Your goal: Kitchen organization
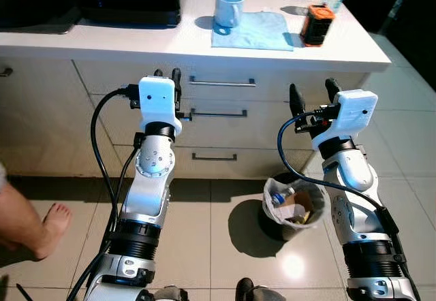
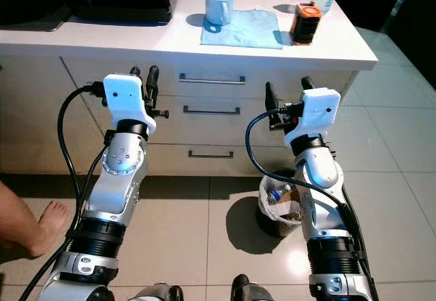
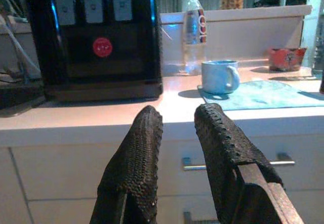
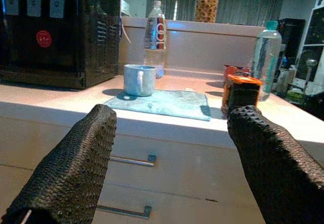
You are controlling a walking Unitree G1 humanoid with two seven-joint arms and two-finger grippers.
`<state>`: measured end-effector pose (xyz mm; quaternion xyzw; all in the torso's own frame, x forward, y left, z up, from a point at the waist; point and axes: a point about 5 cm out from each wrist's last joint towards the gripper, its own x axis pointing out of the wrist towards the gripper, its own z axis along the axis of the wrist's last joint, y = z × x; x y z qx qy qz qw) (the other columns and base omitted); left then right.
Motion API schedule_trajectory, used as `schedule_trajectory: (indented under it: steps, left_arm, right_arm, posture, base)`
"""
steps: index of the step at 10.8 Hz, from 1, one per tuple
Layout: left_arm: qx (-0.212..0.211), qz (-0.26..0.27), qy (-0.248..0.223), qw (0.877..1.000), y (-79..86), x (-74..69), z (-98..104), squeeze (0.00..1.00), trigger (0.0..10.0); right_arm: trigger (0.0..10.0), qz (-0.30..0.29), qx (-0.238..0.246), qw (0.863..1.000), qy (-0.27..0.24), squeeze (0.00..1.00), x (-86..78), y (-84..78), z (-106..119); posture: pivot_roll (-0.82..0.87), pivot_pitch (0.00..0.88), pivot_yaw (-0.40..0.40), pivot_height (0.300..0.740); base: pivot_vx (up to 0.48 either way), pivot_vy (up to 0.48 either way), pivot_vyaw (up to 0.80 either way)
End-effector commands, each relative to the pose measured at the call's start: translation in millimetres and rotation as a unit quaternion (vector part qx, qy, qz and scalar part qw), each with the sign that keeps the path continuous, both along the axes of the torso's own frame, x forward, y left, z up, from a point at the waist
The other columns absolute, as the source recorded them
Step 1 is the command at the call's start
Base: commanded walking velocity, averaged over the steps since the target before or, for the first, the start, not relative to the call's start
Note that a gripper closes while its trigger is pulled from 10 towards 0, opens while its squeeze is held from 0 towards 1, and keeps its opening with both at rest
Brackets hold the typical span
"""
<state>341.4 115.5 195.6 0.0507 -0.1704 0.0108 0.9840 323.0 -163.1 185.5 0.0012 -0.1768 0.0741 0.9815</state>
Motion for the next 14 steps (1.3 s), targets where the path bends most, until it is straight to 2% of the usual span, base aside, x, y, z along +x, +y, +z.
schedule_trajectory:
  steps: [1, 3, 4, 5, 6, 7, 8, 9, 10, 12, 13, 14]
  left_arm:
    - [0.006, -0.009, 0.001, 1.0, -3.2, 0.9, 0.6, 0.0, 10.0]
    - [0.007, -0.011, 0.012, 1.0, -2.3, -0.2, -6.4, 0.0, 10.0]
    - [0.016, -0.02, 0.04, 0.999, -2.2, -0.4, -21.3, 0.0, 10.0]
    - [0.034, -0.019, 0.072, 0.997, 0.7, -2.3, -41.0, 0.0, 10.0]
    - [0.057, -0.008, 0.127, 0.99, 9.2, -8.8, -76.2, 0.0, 10.0]
    - [0.055, -0.001, 0.172, 0.984, 16.4, -15.2, -100.1, 0.0, 10.0]
    - [0.066, 0.006, 0.224, 0.972, 28.3, -26.7, -129.3, 0.0, 10.0]
    - [0.074, 0.017, 0.278, 0.957, 41.2, -41.7, -159.6, 0.0, 10.0]
    - [0.084, 0.023, 0.315, 0.945, 48.8, -53.5, -179.0, 0.0, 10.0]
    - [0.095, 0.032, 0.406, 0.908, 63.5, -92.0, -223.1, 0.0, 10.0]
    - [0.1, 0.033, 0.436, 0.894, 67.1, -107.8, -236.7, 0.0, 10.0]
    - [0.101, 0.038, 0.483, 0.869, 73.4, -130.7, -254.4, 0.0, 10.0]
  right_arm:
    - [10.0, -0.006, 0.006, 1.0, -0.007, 0.0, 0.6, -1.8, 2.6]
    - [10.0, -0.009, 0.006, 1.0, -0.001, 0.0, -0.2, -3.0, -2.1]
    - [10.0, -0.017, 0.001, 1.0, 0.018, 0.0, 1.4, -8.8, -11.9]
    - [10.0, -0.024, -0.01, 0.998, 0.055, 0.0, 1.7, -15.3, -31.0]
    - [10.0, -0.046, -0.013, 0.991, 0.126, 0.0, -2.9, -28.6, -67.4]
    - [10.0, -0.062, -0.017, 0.983, 0.174, 0.0, -9.7, -38.5, -92.6]
    - [10.0, -0.07, -0.025, 0.966, 0.247, 0.0, -22.4, -48.1, -127.8]
    - [10.0, -0.075, -0.029, 0.944, 0.319, 0.0, -39.2, -54.7, -161.5]
    - [10.0, -0.081, -0.033, 0.927, 0.365, 0.0, -52.2, -58.4, -181.8]
    - [10.0, -0.082, -0.029, 0.878, 0.472, 0.0, -93.1, -59.6, -225.9]
    - [10.0, -0.085, -0.029, 0.862, 0.499, 0.0, -107.8, -59.5, -237.4]
    - [10.0, -0.098, -0.024, 0.844, 0.528, 0.0, -124.9, -61.8, -248.6]
  posture:
    - [0.02, 0.119, -0.02, 0.74]
    - [0.02, 0.125, -0.022, 0.74]
    - [0.02, 0.125, -0.022, 0.74]
    - [0.01, 0.13, -0.023, 0.74]
    - [0.01, 0.13, -0.023, 0.74]
    - [0.0, 0.135, -0.027, 0.74]
    - [0.0, 0.139, -0.028, 0.74]
    - [0.0, 0.139, -0.028, 0.74]
    - [0.0, 0.142, -0.03, 0.74]
    - [0.0, 0.146, -0.032, 0.74]
    - [0.0, 0.148, -0.03, 0.74]
    - [0.0, 0.148, -0.026, 0.74]
  base:
    - [0.0, 0.0, 0.0]
    - [0.0, 0.0, 0.0]
    - [0.0, 0.0, 0.0]
    - [0.0, 0.0, 0.0]
    - [0.0, 0.0, 0.0]
    - [0.0, 0.0, 0.0]
    - [0.0, 0.0, 0.0]
    - [0.0, 0.0, 0.0]
    - [0.0, 0.0, 0.0]
    - [0.0, 0.0, 0.0]
    - [0.0, 0.0, 0.0]
    - [0.0, 0.0, 0.0]
